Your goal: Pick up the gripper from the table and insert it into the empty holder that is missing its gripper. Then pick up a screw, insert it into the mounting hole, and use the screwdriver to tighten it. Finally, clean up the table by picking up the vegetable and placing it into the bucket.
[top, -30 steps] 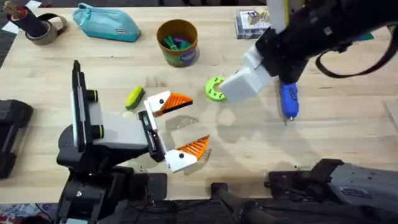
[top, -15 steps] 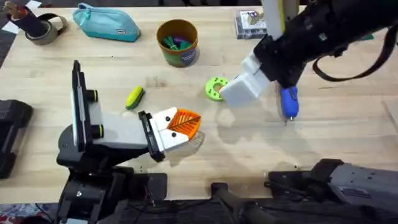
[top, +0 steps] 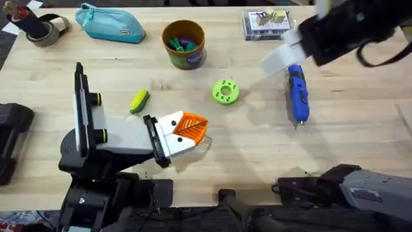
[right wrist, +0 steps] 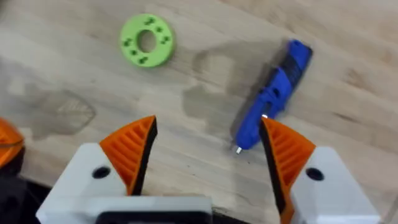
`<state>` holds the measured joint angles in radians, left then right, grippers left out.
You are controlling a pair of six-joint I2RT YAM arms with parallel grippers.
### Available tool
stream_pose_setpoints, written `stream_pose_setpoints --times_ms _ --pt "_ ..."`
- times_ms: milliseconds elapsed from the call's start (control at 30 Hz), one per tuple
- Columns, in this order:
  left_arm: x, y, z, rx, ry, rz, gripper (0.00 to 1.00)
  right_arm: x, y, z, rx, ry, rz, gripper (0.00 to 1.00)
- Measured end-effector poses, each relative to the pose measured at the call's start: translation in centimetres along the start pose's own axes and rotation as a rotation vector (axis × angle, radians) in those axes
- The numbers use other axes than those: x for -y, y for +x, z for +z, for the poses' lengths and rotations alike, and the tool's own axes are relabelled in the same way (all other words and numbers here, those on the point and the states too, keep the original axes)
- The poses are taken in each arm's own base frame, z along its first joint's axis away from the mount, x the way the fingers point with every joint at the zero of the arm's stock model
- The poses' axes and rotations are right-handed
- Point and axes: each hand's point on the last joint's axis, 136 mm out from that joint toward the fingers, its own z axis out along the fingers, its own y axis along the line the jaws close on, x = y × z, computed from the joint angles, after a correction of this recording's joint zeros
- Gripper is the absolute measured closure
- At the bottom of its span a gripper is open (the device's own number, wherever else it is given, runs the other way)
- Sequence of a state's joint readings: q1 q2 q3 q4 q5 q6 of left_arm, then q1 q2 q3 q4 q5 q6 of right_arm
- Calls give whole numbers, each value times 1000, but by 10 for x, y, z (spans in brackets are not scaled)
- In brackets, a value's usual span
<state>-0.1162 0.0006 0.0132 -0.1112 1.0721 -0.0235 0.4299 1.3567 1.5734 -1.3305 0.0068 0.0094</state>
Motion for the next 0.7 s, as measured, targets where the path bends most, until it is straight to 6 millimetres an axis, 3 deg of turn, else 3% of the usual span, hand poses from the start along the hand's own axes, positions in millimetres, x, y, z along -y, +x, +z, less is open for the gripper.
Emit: stream_pose_setpoints --times_ms 167,333,700 --pt "0 0 0 0 0 0 995 48 10 -5 -8 82 185 14" --pt "0 0 0 0 0 0 995 80 29 -6 40 138 312 14" --pt "0 0 0 0 0 0 995 132 78 53 -52 202 525 14"
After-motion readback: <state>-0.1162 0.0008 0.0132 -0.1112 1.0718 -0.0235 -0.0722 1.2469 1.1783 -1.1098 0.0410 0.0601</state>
